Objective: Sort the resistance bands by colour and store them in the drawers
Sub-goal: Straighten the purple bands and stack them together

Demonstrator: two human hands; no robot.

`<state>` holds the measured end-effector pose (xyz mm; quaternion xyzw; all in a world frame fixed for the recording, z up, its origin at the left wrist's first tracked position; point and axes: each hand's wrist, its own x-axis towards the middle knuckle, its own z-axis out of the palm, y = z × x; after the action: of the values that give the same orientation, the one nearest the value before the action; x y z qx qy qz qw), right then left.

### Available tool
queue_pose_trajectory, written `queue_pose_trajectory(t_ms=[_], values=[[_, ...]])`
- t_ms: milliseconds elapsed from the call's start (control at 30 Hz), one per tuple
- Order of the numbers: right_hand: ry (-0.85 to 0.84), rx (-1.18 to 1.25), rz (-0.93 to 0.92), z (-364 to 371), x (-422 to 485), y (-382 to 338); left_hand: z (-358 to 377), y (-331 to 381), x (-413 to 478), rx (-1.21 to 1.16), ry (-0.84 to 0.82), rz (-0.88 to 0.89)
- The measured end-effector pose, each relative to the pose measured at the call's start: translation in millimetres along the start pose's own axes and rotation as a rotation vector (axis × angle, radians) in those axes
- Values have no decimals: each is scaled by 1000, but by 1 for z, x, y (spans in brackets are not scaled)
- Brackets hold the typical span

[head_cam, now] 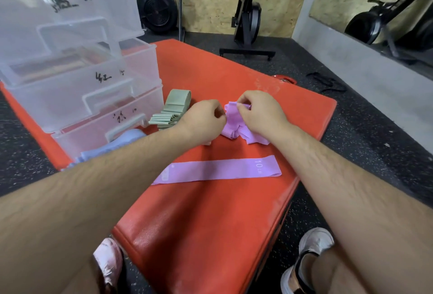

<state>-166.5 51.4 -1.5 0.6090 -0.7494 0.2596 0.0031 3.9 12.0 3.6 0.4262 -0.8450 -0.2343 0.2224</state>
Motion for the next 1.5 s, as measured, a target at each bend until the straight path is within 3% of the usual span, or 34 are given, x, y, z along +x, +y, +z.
queue_pose_trajectory(t_ms=[133,300,433,567,667,833,1033,1200,1500], values=[[111,304,51,-8,-11,-21,-11,0,-3,-328,30,-188],[127,514,12,-4,-34,-53,-24,7,-18,-669,42,-256],[32,542,-80,1,-47,-74,-34,3,-30,-629,125,-214],[0,679,-8,-1,-45,-84,-48,-15,-36,-570,163,-234],[83,570,-105,-1,-37,-89,-58,-25,-44,-232,196,-109],[-337,640,-117,4,-29,-90,-67,-37,-52,-168,169,94],[-343,482,-114,-3,-27,-74,-71,-42,-52,-203,249,90],[-328,178,-121,-19,-30,-52,-79,-46,-50,-340,322,82],[-325,-85,31,-46,-33,-1,-90,-44,-51,-547,492,-115]])
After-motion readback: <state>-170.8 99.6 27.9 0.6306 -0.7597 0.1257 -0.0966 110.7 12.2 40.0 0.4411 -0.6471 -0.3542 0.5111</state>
